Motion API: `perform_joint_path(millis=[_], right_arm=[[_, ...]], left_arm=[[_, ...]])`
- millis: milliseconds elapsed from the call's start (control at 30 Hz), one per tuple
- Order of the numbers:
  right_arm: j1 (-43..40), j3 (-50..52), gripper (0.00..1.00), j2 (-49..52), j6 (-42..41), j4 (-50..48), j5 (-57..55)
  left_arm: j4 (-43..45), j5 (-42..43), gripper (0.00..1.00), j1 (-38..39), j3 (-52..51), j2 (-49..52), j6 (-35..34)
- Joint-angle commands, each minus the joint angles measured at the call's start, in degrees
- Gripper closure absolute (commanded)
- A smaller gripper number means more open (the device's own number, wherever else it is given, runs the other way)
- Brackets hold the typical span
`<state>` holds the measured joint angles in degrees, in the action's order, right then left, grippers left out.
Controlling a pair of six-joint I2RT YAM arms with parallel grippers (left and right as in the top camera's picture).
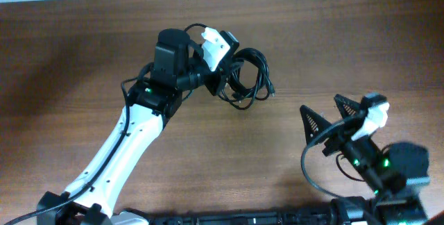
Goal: Untangle cables
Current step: 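Lift the cable bundle with the left gripper toward the right gripper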
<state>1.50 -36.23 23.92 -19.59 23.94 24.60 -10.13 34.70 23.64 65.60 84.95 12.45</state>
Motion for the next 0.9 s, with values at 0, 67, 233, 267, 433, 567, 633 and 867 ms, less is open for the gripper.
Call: perform_joint_path(millis=[0,67,233,267,433,567,633,867], right_arm=[[0.0,-7.34,0.01,9.42,-0.39,1.44,9.88],[0.0,-9.99,0.01,14.51,-0.39,1.33,15.69],[0.0,-10.95,0.01,21.29,-8.28,-7.65,25.29],[0.0,-10.95,0.01,22.21,-9.86,-9.38,27.91],[0.0,-10.93,0.08,25.75,-9.81,-9.84,32.65],[0.0,-10.93,0.5,28.81,-9.75,-9.81,33.29],[0.0,-10.93,0.74,29.46,-9.62,-9.81,33.57],[-0.07,-10.93,0.96,29.86,-2.89,-9.79,33.05]], left_arm=[[0.04,1.64,1.0,-0.04,1.31,-1.73,10.23],[0.09,2.71,1.0,0.0,1.31,-1.73,15.04],[3.28,6.47,1.0,1.57,1.31,-1.73,24.74],[4.92,6.47,1.0,2.56,1.31,-1.73,25.35],[10.91,3.72,1.0,7.43,1.31,-1.73,25.35],[11.8,2.8,1.0,8.61,1.31,-1.73,25.31],[11.85,2.8,1.0,8.61,1.31,-1.73,25.31],[13.75,3.02,0.68,8.5,1.31,-1.99,19.63]])
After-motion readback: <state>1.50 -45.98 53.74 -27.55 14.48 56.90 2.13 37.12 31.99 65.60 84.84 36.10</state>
